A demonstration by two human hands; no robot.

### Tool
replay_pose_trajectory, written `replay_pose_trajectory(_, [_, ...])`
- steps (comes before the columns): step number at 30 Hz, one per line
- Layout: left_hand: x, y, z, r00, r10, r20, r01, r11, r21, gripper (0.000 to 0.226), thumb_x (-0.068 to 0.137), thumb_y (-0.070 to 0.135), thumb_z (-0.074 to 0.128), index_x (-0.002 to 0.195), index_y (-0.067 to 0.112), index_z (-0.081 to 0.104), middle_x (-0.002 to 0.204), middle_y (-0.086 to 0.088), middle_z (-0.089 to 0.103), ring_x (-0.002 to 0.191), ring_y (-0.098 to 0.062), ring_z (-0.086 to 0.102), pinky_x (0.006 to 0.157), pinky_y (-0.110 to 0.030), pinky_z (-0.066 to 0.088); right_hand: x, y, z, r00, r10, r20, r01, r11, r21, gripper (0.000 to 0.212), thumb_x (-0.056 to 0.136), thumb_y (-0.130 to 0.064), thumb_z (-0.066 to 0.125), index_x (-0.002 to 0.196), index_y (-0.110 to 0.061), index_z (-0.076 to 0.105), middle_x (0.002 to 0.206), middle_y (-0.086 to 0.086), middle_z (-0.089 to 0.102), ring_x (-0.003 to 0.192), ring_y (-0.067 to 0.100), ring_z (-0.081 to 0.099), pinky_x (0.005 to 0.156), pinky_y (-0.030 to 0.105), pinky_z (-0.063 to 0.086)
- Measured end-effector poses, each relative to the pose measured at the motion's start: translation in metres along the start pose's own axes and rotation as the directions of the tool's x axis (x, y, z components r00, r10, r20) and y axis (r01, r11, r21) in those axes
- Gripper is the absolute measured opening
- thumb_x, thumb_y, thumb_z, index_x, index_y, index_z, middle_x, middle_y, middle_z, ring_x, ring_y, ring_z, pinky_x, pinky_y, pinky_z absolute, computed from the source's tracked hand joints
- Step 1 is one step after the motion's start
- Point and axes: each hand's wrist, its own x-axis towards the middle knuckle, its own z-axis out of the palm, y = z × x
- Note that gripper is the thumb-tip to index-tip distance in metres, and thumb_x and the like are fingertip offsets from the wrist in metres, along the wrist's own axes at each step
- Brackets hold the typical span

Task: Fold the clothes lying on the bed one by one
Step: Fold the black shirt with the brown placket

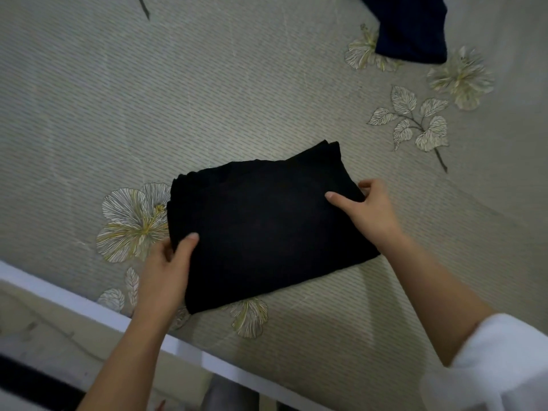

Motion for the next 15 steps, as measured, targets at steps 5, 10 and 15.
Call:
replay_pose_trajectory(5, [-0.016, 0.007, 0.007, 0.997, 0.071, 0.033, -0.070, 0.997, -0.018, 0.026, 0.092, 0.027, 0.060, 0.116, 0.020, 0.061, 0.102, 0.008, 0.066, 0.092, -0.007, 0.062, 0.076, -0.024, 0.047, -0.018, -0.002, -0.013, 0.979, 0.104, 0.178, -0.130, 0.981, 0.141, 0.039, 0.073, -0.038, 0.080, 0.096, -0.013, 0.064, 0.088, 0.000, 0.070, 0.079, 0.016, 0.069, 0.067, 0.030, 0.056])
replay_pose_trajectory(10, [-0.039, 0.032, -0.005, 0.982, 0.156, 0.108, -0.159, 0.987, 0.026, 0.019, 0.091, 0.021, 0.062, 0.108, 0.029, 0.061, 0.092, 0.018, 0.065, 0.080, 0.007, 0.063, 0.068, -0.013, 0.049, -0.058, -0.004, -0.041, 0.919, 0.141, 0.368, -0.239, 0.942, 0.234, 0.029, 0.074, -0.025, 0.079, 0.099, -0.010, 0.072, 0.092, 0.007, 0.075, 0.081, 0.020, 0.073, 0.072, 0.033, 0.058])
replay_pose_trajectory(15, [-0.080, 0.063, -0.012, 0.927, 0.252, 0.279, -0.322, 0.915, 0.243, 0.022, 0.087, 0.017, 0.060, 0.089, 0.039, 0.061, 0.075, -0.003, 0.067, 0.069, -0.011, 0.063, 0.063, -0.034, 0.052, -0.126, -0.005, -0.062, 0.969, 0.018, 0.248, -0.086, 0.961, 0.263, 0.019, 0.082, -0.004, 0.070, 0.099, -0.014, 0.072, 0.089, 0.000, 0.073, 0.070, 0.003, 0.070, 0.055, 0.011, 0.050])
